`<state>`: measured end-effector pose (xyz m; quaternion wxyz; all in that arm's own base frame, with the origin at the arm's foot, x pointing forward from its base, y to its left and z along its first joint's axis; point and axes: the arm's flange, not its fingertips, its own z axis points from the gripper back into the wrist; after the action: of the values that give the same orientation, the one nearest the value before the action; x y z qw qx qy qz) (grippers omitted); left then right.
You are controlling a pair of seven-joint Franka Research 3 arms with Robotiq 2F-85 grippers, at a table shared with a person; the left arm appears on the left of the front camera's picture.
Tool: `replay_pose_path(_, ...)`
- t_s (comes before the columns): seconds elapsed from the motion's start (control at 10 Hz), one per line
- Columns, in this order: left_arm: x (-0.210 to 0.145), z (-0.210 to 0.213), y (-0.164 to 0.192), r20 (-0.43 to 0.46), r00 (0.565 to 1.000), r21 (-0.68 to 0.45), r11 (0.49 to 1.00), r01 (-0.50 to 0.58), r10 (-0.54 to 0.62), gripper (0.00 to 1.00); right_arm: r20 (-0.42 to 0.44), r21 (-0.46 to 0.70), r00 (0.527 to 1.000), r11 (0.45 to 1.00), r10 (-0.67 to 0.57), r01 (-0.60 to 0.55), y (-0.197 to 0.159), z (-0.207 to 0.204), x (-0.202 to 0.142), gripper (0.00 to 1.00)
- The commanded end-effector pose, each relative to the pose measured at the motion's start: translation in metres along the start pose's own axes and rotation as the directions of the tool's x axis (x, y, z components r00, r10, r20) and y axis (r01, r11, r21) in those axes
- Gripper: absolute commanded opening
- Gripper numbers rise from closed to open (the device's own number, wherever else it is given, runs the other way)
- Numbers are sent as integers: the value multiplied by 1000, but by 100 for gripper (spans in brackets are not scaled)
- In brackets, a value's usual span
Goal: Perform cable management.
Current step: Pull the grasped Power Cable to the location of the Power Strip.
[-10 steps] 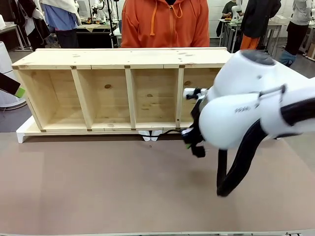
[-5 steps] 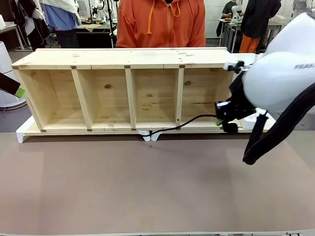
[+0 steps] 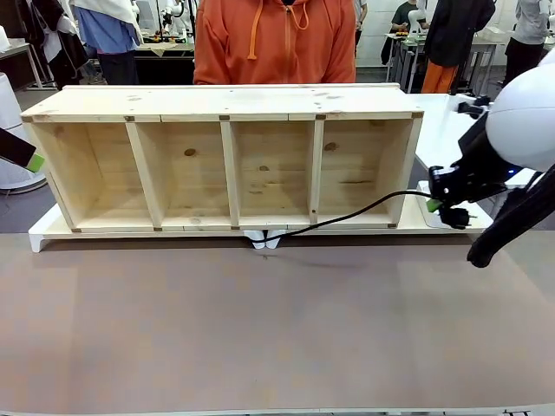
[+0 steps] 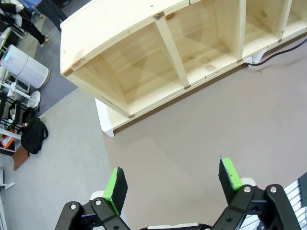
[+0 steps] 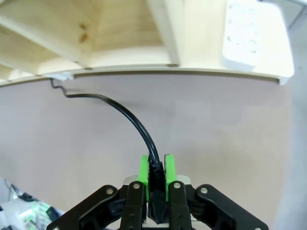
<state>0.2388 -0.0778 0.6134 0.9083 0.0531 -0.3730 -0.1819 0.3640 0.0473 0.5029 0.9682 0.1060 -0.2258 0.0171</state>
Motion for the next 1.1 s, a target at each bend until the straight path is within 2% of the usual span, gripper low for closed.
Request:
replay_pose_path(0.0, 1, -1, 0, 3, 1000, 2, 1000, -4, 4, 100, 55, -41, 999, 999, 4, -1, -50, -34, -163, 16)
replay_pose_path(0.1, 1, -1, 0, 3, 1000, 2, 1000, -4, 4, 100, 67, -67, 998, 998, 10, -6, -56, -30, -157, 16)
replay_pose_path(0.2, 1, -1, 0, 3, 1000, 2, 1000, -4, 4, 100, 123, -139, 990, 989, 67, -50, -62, -27, -152, 16)
replay_pose_path(0.3, 1, -1, 0, 3, 1000, 2, 1000, -4, 4, 100, 131, -145, 990, 989, 50, -31, -66, -25, -142, 16)
replay_pose_path(0.5, 1, -1, 0, 3, 1000, 2, 1000, -4, 4, 100, 172, -204, 973, 972, 154, -117, -70, -30, -119, 16)
replay_pose_path(0.8, 1, -1, 0, 3, 1000, 2, 1000, -4, 4, 100, 118, -201, 980, 970, 160, -135, -66, -51, -90, 16)
replay_pose_path(1.0, 1, -1, 0, 3, 1000, 2, 1000, -4, 4, 100, 54, -173, 997, 984, 63, -53, -70, -55, -65, 16)
